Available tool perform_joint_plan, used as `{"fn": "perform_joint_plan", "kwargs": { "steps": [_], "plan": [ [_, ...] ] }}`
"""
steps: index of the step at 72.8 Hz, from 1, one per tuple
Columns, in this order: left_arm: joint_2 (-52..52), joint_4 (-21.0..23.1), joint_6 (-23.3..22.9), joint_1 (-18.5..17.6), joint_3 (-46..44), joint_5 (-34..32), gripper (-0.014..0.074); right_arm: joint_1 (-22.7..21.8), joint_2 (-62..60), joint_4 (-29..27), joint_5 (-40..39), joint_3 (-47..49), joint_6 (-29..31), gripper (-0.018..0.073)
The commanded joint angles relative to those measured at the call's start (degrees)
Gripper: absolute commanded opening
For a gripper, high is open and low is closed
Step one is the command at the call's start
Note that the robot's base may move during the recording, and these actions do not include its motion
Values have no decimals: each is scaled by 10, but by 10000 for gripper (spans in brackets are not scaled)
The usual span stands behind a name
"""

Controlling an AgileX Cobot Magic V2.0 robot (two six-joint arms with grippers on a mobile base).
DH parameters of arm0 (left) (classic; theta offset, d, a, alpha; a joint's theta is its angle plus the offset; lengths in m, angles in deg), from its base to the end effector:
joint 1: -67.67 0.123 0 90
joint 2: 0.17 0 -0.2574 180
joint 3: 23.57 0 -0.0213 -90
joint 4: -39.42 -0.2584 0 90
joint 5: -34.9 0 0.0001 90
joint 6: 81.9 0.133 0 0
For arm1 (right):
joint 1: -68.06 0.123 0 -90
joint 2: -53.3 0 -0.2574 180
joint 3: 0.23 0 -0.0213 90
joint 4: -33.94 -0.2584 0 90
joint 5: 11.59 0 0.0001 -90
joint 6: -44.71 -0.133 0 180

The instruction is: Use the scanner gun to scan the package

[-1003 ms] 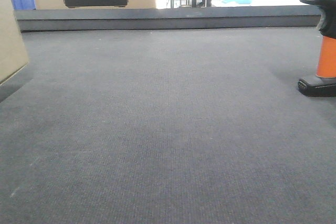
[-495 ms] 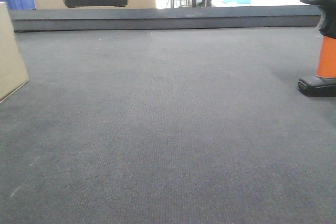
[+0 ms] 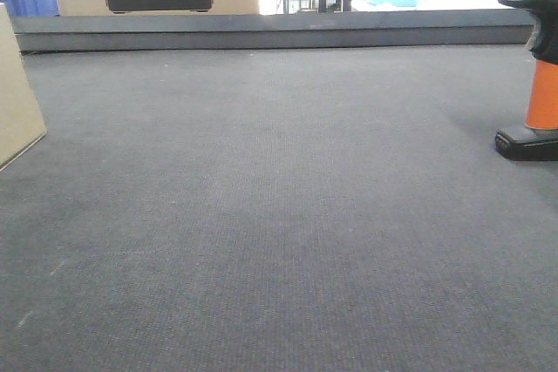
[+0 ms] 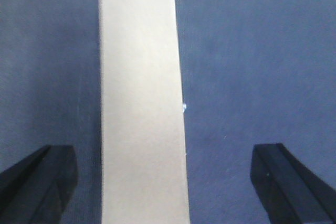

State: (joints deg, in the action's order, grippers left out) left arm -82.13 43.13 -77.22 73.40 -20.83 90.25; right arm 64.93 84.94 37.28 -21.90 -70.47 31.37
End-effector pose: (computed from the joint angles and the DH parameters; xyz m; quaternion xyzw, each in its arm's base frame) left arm 0.3038 0.0234 0.3212 -0.0168 0.9392 -0.0002 0.3429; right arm 0.1709 -0.0080 0.2219 0.0787 0.7125 0.0458 0.6957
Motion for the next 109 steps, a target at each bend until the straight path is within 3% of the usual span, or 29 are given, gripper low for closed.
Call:
{"fn": "perform_joint_plan", "kwargs": {
  "steps": [1, 9, 16, 23, 41, 53, 61, 80, 109],
  "plan": [
    [32, 3, -30, 2, -5, 5, 547, -2, -4, 1, -5, 0, 3, -169],
    [63, 10, -44, 2, 0, 6, 391, -2, -4, 1, -5, 0, 3, -169],
    [83, 12, -44, 2, 15, -9, 137, -2, -4, 1, -5, 0, 3, -169],
    [110, 12, -44, 2, 47, -69, -111, -2, -4, 1, -5, 0, 3, -169],
    [185, 18, -44, 2, 160, -239, -111, -2, -4, 1, -3, 0, 3, -169],
    [254, 18, -44, 2, 274, -386, -111, -2, -4, 1, -3, 0, 3, -169],
    [303, 18, -44, 2, 348, -448, -111, -2, -4, 1, -2, 0, 3, -169],
    [462, 18, -44, 2, 449, -469, -111, -2, -4, 1, 1, 0, 3, -169],
    [608, 6, -44, 2, 457, -425, -111, -2, -4, 1, -38, 16, 3, -169]
  ]
}}
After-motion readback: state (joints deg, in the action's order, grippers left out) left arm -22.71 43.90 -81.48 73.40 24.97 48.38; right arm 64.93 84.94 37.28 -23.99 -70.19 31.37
